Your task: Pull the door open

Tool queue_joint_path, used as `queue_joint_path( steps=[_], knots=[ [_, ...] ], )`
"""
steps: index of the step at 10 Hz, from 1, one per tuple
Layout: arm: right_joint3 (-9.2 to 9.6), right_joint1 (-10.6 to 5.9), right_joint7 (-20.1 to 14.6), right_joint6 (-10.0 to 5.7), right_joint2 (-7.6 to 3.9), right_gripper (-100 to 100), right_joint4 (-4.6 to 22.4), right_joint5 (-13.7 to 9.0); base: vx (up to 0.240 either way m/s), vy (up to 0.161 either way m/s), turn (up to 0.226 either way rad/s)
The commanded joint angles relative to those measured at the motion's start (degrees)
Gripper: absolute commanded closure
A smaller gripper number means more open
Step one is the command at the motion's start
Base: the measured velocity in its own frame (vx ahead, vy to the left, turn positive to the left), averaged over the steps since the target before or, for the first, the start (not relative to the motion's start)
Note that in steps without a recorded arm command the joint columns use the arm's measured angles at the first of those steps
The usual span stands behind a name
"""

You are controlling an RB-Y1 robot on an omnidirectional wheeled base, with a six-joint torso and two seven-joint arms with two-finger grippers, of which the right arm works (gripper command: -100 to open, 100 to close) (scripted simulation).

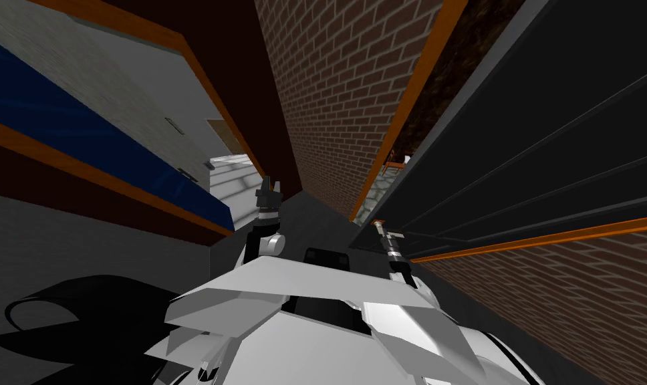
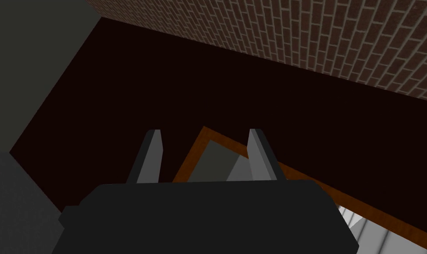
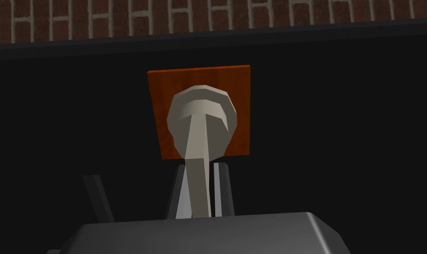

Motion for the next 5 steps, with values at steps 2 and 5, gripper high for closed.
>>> queue_joint_path(
  steps=[2, 5],
  knots=[
    [0.81, 0.71, -1.5, -2.98, -1.26, 100, 1.4, 0.5, -0.142, -0.029, 0.103],
    [1.83, 2.37, -3.2, -5.55, -2.71, 100, 1.5, 1.2, -0.193, -0.090, 0.126]
  ],
)
